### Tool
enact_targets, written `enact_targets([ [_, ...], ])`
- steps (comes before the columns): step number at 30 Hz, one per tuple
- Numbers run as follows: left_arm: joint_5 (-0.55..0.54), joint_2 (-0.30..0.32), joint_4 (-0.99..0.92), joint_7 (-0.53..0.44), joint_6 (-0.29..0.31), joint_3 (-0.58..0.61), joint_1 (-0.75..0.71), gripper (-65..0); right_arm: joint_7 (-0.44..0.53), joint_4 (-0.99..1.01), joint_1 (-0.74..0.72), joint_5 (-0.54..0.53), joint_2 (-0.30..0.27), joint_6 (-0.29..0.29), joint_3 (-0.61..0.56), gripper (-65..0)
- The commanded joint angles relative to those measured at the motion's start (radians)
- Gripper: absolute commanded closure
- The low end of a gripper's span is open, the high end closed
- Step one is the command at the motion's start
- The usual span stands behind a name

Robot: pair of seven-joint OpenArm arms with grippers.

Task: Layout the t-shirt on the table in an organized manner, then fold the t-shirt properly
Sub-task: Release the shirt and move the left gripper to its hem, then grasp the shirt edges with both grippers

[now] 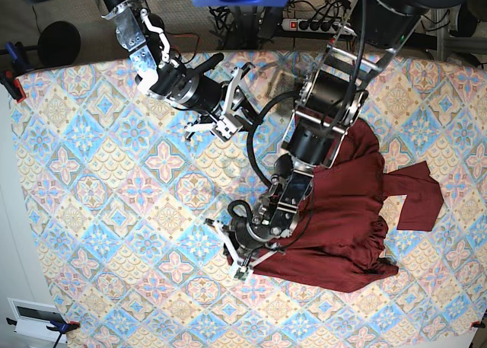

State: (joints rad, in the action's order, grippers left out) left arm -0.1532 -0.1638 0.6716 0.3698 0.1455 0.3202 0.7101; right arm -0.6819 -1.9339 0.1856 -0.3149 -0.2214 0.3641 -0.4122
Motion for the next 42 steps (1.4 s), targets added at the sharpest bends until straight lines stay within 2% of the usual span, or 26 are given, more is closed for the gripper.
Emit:
enact_targets([
  [1, 0.0, 0.007, 0.017, -0.022, -0.011, -0.003, 0.046, 0.0, 0.024, -0.022, -0.008, -0.01, -0.002, 0.003, 0.008, -11.5],
  [3, -0.023, 0.007, 0.017, -0.027, -0.011, -0.003, 0.076, 0.0, 0.024, -0.022, -0.008, -0.01, -0.002, 0.003, 0.009, -11.5],
  [9, -0.317, 0.007, 0.012, -0.021, -0.014, -0.002, 0.227, 0.0, 0.024, -0.019, -0.008, -0.008, -0.003, 0.003, 0.011, -11.5],
  [11, -0.383, 0.007, 0.01, -0.022, -0.016, 0.035, 0.27, 0.0, 0.024, -0.016, -0.011, -0.008, -0.003, 0.003, 0.011, -11.5],
  [14, -0.412, 0.007, 0.01, -0.021, -0.017, 0.129, 0.288, -0.7, 0.024, -0.014, -0.018, -0.011, -0.003, 0.003, 0.008, -11.5],
  [17, -0.411, 0.007, 0.01, -0.019, -0.017, 0.191, 0.263, -8.1, 0.024, -0.012, -0.018, -0.013, -0.003, 0.003, 0.006, -11.5],
  [21, -0.418, 0.007, 0.018, -0.018, -0.017, 0.196, 0.228, -18.3, 0.024, 0.011, -0.018, -0.014, -0.003, 0.003, 0.005, -11.6],
  [24, -0.42, 0.08, 0.023, -0.018, -0.017, 0.181, 0.188, -22.9, 0.024, 0.089, -0.039, -0.014, -0.003, 0.002, 0.003, -11.7],
  [27, -0.42, 0.185, 0.115, -0.013, -0.017, 0.125, 0.127, -22.9, 0.023, 0.169, -0.146, -0.016, -0.002, 0.002, -0.001, -11.7],
  [30, -0.42, 0.283, 0.227, 0.05, -0.017, 0.056, 0.064, -23.0, 0.023, 0.256, -0.242, -0.057, 0.003, 0.002, -0.023, -11.7],
  [34, -0.417, 0.382, 0.357, 0.133, -0.017, -0.086, -0.039, -23.0, 0.023, 0.383, -0.375, -0.142, 0.018, 0.0, -0.024, -11.7],
  [36, -0.418, 0.433, 0.417, 0.16, -0.017, -0.154, -0.088, -23.0, 0.023, 0.451, -0.433, -0.175, 0.043, -0.027, -0.021, -11.8],
  [39, -0.418, 0.494, 0.486, 0.18, -0.017, -0.235, -0.159, -23.0, 0.023, 0.552, -0.502, -0.195, 0.075, -0.073, -0.021, -15.5],
  [42, -0.42, 0.553, 0.563, 0.223, -0.017, -0.313, -0.241, -23.0, 0.023, 0.629, -0.558, -0.195, 0.103, -0.096, -0.021, -22.9],
])
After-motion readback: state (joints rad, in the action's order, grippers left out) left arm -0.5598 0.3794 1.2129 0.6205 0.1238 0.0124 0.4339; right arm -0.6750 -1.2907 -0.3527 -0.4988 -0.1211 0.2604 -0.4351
